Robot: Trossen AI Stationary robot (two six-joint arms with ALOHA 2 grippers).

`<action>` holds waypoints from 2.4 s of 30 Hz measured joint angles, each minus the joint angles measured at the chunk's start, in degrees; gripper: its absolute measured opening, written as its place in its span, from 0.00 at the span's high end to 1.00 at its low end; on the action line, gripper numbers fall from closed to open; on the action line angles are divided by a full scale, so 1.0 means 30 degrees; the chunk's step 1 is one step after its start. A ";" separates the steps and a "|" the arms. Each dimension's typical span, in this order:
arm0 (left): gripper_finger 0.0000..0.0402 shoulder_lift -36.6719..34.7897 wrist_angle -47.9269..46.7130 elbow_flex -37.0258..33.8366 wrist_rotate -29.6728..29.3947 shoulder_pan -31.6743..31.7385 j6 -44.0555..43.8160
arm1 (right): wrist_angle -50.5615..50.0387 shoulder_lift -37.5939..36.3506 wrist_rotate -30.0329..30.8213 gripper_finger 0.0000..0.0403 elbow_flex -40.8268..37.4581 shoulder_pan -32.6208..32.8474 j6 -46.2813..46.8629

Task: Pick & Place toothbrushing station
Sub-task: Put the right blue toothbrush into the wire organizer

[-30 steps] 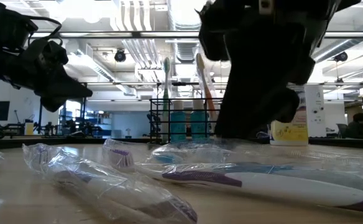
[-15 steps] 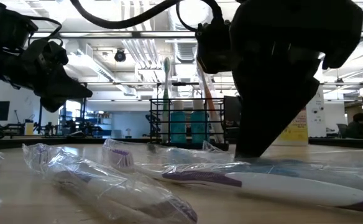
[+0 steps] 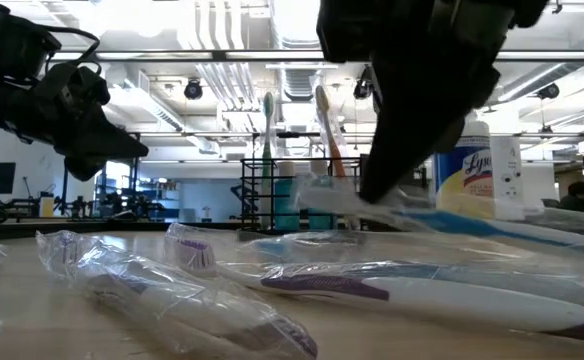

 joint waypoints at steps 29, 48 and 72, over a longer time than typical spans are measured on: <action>0.73 0.0615 0.6726 0.0882 0.3930 -0.1508 0.2995 | 2.0682 -1.3694 0.6966 0.98 -1.3590 0.0704 -1.2323; 0.37 0.9806 1.0362 0.6397 0.2211 -0.3172 0.5068 | 2.8411 -0.7122 0.3372 0.98 -1.1347 -0.2631 -1.5946; 0.37 1.7275 1.0175 1.2539 0.3996 -0.4546 0.5923 | 2.3039 -0.5861 0.3052 0.98 -0.6883 -0.3614 -1.6577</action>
